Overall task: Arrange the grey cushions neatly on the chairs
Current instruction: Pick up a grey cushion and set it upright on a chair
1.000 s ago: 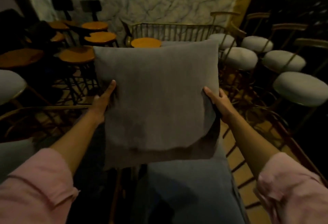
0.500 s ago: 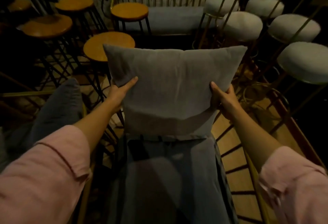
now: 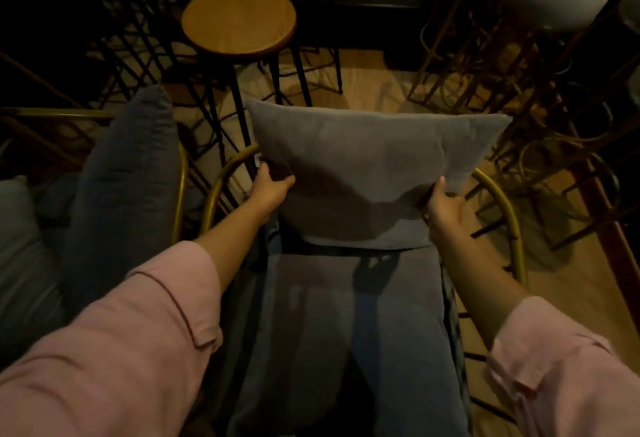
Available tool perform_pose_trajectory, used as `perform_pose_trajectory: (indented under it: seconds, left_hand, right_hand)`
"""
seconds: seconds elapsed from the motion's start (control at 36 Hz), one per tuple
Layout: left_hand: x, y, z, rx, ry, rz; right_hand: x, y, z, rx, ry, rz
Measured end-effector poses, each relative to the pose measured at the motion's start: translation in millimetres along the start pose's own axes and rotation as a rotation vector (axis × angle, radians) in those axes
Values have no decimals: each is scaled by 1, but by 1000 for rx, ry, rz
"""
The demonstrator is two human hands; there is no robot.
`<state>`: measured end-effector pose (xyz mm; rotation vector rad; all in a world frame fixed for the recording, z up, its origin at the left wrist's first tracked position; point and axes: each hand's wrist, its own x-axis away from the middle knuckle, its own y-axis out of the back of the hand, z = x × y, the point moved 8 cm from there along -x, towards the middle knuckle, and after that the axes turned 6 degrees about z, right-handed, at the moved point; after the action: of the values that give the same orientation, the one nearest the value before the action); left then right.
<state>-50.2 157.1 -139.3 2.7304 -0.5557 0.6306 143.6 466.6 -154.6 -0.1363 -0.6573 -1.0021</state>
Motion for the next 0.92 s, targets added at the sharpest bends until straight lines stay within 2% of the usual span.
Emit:
perform_pose_trajectory:
  seconds: [0.06,0.17,0.25,0.33,0.42,0.53,0.69,0.78,0.92]
  left_hand:
    - [11,17,0,-66,-33,0]
    - [51,73,-5,-67,-153,-119]
    - [87,144,-7,-111,-327,-337]
    - [116,226,4,-189,-417,-593]
    - [127,300,39,-177,-347,-713]
    - [124,373,110,-182,-103,-741]
    - [92,425,192,-168,132,-657]
    - [63,436,222,-124,253,-564]
    - [13,450,252,33,385,-471]
  right_hand:
    - [12,-16,-15,-19,-49,4]
    - [77,-85,-28,105,6,228]
    - [136,-151,-38,215,41,494]
    - [195,-211,-49,389,-23,716]
    - [239,-268,-51,469,70,820]
    - [268,-338,-75,566,94,874]
    - [301,-416,-106,497,267,772]
    - [335,-430,-97,577,293,621]
    - [332,-444,-109,690,371,302]
